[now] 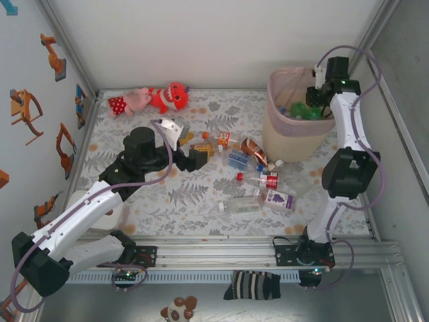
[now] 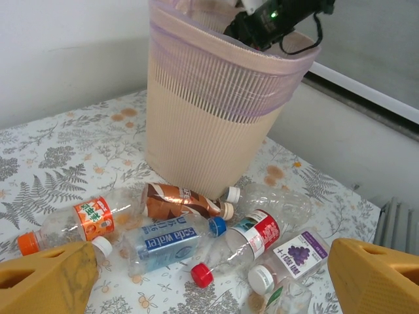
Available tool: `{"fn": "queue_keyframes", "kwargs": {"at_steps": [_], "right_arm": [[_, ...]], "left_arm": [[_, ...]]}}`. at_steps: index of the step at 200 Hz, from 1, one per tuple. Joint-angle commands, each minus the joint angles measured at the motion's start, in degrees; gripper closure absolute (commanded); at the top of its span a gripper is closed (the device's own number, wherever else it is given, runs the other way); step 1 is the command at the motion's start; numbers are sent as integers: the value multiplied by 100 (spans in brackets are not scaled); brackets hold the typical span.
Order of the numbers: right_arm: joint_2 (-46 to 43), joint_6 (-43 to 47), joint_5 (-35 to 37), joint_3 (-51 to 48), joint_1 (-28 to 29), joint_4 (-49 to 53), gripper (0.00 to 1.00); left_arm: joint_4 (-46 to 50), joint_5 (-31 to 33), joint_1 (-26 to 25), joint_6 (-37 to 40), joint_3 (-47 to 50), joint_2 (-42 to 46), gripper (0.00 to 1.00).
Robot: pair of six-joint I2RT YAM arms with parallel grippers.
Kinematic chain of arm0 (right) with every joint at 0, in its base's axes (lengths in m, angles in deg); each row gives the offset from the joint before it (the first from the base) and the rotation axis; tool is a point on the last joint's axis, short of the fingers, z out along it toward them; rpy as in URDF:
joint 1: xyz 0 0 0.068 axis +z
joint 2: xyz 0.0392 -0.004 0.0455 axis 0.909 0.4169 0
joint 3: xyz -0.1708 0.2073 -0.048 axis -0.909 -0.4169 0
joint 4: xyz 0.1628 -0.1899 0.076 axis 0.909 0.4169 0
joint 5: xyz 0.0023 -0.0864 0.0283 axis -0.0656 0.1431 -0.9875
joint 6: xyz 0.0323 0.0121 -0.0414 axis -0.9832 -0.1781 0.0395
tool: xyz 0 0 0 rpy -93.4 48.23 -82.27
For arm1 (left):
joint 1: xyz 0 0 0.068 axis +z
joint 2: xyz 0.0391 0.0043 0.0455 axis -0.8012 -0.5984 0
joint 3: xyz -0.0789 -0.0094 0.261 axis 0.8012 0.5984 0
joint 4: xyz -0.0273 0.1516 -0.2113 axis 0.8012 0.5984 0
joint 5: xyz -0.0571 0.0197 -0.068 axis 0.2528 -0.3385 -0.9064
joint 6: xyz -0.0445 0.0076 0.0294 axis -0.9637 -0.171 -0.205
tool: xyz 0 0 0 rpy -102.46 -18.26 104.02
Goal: Put the plastic bottles in the bin
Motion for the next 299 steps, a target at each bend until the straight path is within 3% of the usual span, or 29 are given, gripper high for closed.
{"fn": "queue_keyframes", "kwargs": {"at_steps": [1,23,61,89,203,243,299], "right_arm": [[265,55,37,-11,-34,138,86],[531,31,55,54,-30,197,81],[631,-113,-55,258,-33,322,59],[376,-144,-147,364,-22,395,53],[-1303,-186,-358,313,135,590,50],[-1951,-260,-509,51,189,570,50],[-3149,-574,-820,-1105,224,155,51]], "left_arm": [[48,-143,33,-72,-221,33,9],[70,-140,42,-63,-225,47,10],[147,-123,52,-19,-238,59,10],[220,-96,70,20,-247,42,10],[1387,185,392,675,-730,-623,11],[1720,149,657,956,-1023,-1271,11],[1975,393,905,1449,-1619,-2646,9]]}}
